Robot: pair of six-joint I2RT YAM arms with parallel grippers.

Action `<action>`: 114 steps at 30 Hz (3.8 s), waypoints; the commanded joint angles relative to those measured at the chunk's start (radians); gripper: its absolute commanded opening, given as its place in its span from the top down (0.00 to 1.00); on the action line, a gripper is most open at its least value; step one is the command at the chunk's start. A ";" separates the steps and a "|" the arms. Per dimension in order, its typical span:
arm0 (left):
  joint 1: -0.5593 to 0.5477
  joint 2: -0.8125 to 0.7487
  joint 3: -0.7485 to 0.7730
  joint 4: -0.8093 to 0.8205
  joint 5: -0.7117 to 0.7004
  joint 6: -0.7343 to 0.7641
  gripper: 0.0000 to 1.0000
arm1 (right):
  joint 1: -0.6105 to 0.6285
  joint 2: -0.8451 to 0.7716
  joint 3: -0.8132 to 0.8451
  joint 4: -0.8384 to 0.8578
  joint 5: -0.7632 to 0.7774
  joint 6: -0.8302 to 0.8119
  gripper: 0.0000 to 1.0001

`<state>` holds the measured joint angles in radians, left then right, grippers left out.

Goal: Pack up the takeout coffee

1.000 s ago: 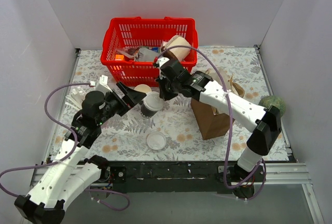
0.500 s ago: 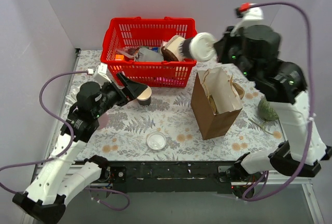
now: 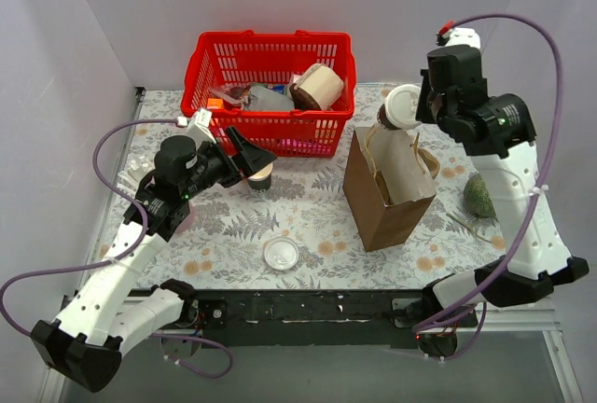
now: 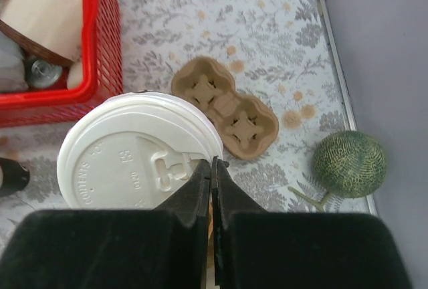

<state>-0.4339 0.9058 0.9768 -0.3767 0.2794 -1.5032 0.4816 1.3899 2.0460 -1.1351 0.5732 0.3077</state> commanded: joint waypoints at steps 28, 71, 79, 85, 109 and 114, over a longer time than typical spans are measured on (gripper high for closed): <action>0.001 0.133 -0.055 0.102 0.099 0.021 0.02 | -0.011 -0.048 -0.090 -0.150 0.002 0.067 0.99; 0.001 0.196 -0.087 0.108 0.103 0.034 0.02 | -0.008 0.213 -0.187 -0.126 -0.088 0.073 0.99; 0.003 0.199 -0.101 0.114 0.109 0.037 0.02 | -0.003 0.250 -0.225 -0.081 -0.116 0.085 0.99; 0.003 0.186 -0.112 0.111 0.106 0.043 0.02 | 0.000 0.271 -0.271 -0.046 -0.128 0.093 0.99; 0.001 0.168 -0.151 0.102 0.092 0.049 0.02 | -0.001 0.265 -0.449 0.109 -0.188 0.096 0.99; 0.001 0.166 -0.153 0.101 0.092 0.049 0.02 | -0.001 0.274 -0.455 0.118 -0.190 0.099 0.99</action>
<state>-0.4339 1.1038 0.8360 -0.2729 0.3763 -1.4693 0.4744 1.6650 1.5982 -1.0523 0.3851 0.3939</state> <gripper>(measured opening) 0.981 0.030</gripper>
